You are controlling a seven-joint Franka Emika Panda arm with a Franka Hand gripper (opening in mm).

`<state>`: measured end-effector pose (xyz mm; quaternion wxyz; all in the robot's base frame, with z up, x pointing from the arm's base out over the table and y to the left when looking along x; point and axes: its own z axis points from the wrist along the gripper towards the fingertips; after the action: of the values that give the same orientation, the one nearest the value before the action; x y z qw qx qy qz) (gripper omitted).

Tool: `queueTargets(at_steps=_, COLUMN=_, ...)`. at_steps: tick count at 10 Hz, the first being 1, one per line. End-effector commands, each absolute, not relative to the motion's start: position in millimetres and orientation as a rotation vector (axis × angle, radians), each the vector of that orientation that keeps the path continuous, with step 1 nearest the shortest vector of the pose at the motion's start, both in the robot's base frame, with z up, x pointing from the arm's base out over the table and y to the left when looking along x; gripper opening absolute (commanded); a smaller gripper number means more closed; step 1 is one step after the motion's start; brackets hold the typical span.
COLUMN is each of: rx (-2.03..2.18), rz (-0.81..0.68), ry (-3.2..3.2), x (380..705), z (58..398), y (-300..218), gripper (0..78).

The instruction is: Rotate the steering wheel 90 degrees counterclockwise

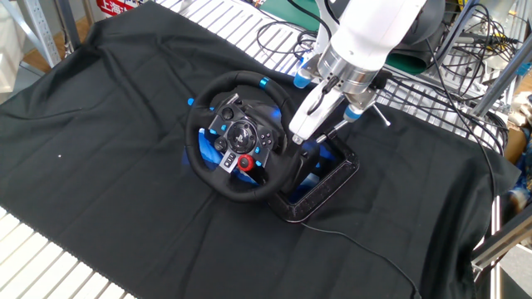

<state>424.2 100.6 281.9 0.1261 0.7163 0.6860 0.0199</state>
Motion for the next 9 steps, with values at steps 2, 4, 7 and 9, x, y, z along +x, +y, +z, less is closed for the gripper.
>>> queueTargets(at_steps=2, rx=1.951, rz=-0.035, ry=2.195, x=381.4, z=272.6, y=55.7, gripper=77.5)
queueTargets(at_steps=4, rx=1.848, rz=-0.078, ry=2.309, x=380.8, z=273.9, y=57.4, gripper=77.5)
queueTargets(at_steps=7, rx=1.684, rz=-0.139, ry=2.491, x=386.9, z=282.4, y=66.0, gripper=77.5)
queueTargets(at_steps=9, rx=1.587, rz=-0.171, ry=2.593, x=394.7, z=293.6, y=75.9, gripper=77.5)
